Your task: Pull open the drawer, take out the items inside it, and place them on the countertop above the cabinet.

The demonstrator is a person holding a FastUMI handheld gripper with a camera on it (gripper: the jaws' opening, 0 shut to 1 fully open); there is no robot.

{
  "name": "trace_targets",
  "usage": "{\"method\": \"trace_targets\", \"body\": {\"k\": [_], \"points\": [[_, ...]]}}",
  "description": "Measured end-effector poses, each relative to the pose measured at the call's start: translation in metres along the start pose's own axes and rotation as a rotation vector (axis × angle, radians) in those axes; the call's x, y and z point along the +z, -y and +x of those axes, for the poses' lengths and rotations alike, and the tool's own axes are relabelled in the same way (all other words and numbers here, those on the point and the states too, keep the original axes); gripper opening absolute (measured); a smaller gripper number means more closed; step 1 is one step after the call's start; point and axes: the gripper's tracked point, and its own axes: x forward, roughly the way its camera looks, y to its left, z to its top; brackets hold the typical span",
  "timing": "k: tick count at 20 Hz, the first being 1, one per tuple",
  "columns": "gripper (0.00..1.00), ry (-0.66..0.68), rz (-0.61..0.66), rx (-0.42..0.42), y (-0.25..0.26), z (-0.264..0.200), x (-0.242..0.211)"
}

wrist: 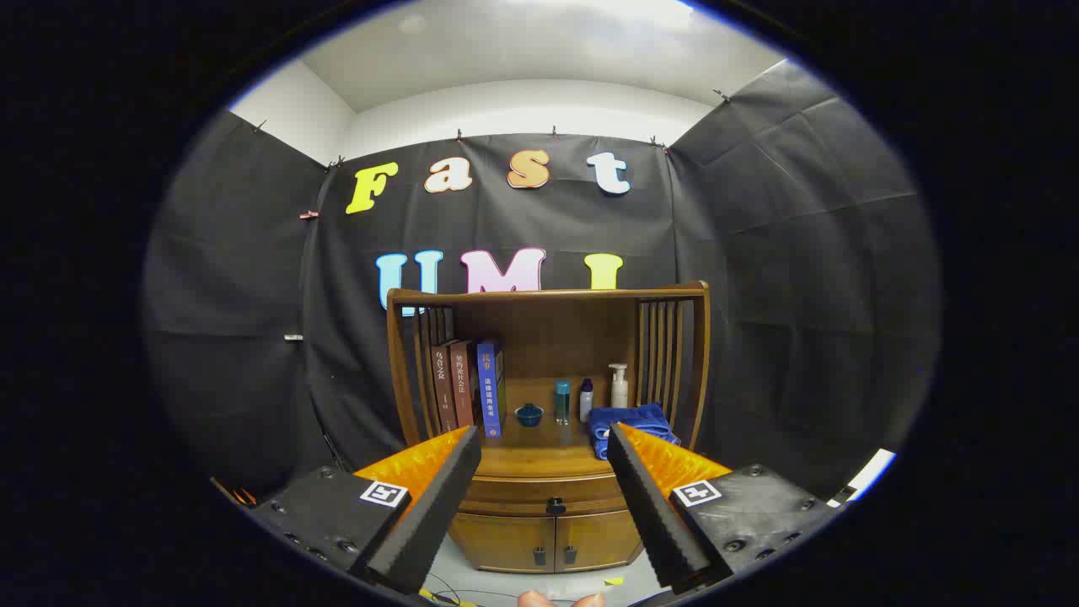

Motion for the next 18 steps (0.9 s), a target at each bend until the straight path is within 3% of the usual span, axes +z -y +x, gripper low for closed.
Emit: {"method": "trace_targets", "body": {"k": [18], "points": [[0.99,0.067,-0.031,0.012,-0.004,0.019,0.001]]}}
